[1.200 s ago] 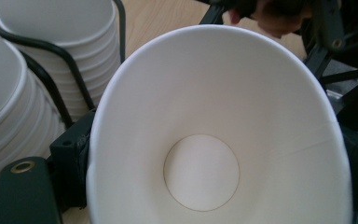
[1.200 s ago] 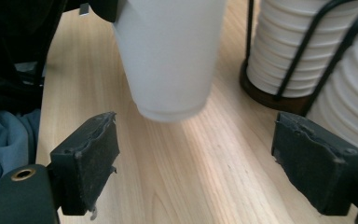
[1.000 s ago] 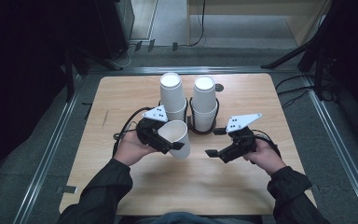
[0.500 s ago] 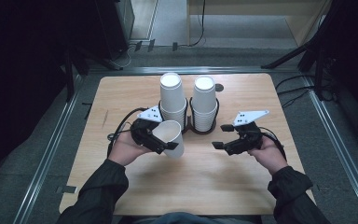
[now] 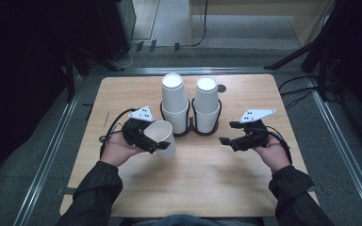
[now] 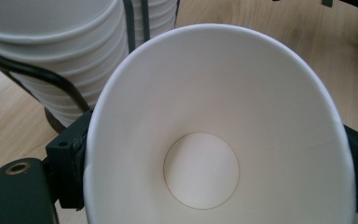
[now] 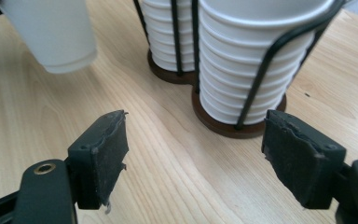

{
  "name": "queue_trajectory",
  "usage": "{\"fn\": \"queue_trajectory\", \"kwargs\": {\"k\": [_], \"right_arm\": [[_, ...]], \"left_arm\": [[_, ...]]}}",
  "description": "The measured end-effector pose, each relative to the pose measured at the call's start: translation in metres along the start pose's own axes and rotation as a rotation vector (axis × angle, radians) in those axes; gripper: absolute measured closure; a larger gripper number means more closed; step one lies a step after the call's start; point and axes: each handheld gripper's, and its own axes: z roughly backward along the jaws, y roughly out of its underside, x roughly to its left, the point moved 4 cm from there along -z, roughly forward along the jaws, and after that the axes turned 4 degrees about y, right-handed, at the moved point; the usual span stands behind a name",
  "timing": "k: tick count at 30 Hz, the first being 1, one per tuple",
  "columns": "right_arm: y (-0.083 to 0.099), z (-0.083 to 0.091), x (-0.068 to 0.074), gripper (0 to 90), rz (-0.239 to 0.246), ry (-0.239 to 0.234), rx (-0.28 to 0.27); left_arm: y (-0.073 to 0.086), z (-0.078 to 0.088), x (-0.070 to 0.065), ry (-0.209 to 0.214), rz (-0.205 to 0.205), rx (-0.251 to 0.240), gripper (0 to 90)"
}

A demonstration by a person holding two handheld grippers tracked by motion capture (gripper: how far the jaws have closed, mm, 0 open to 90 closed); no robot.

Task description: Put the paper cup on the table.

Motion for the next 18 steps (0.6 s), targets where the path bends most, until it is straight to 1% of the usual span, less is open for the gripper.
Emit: {"fn": "queue_trajectory", "kwargs": {"k": [3,4,6,8,10,11,12,14,15,18], "right_arm": [[0.002,-0.003,-0.004,23.0,-0.009,0.008,0.016],[0.002,-0.003,-0.004,23.0,-0.009,0.008,0.016],[0.003,-0.004,-0.006,22.9,-0.012,0.026,0.021],[0.003,-0.004,-0.008,22.9,-0.012,0.038,0.014],[0.002,-0.005,-0.011,22.8,-0.016,0.040,0.006],[0.002,-0.005,-0.011,22.8,-0.016,0.040,0.006],[0.003,-0.006,-0.012,22.8,-0.021,0.041,0.015],[0.004,-0.007,-0.013,22.8,-0.022,0.044,0.018],[0.004,-0.007,-0.013,22.8,-0.023,0.042,0.025],[0.005,-0.009,-0.013,22.8,-0.022,0.036,0.031]], "left_arm": [[0.002,0.003,0.002,-0.007,0.009,-0.002,11.1],[0.004,0.004,0.004,-0.017,0.012,-0.006,11.1],[0.006,0.008,0.007,-0.019,0.024,-0.009,11.1],[0.010,0.013,0.011,-0.031,0.033,-0.007,11.1],[0.014,0.019,0.015,-0.046,0.052,-0.015,11.1],[0.014,0.019,0.015,-0.046,0.052,-0.015,11.1],[0.015,0.021,0.017,-0.056,0.054,-0.015,11.1],[0.018,0.024,0.020,-0.061,0.064,-0.021,11.1],[0.019,0.026,0.021,-0.067,0.063,-0.019,11.1],[0.022,0.029,0.024,-0.074,0.077,-0.023,11.1]]}}
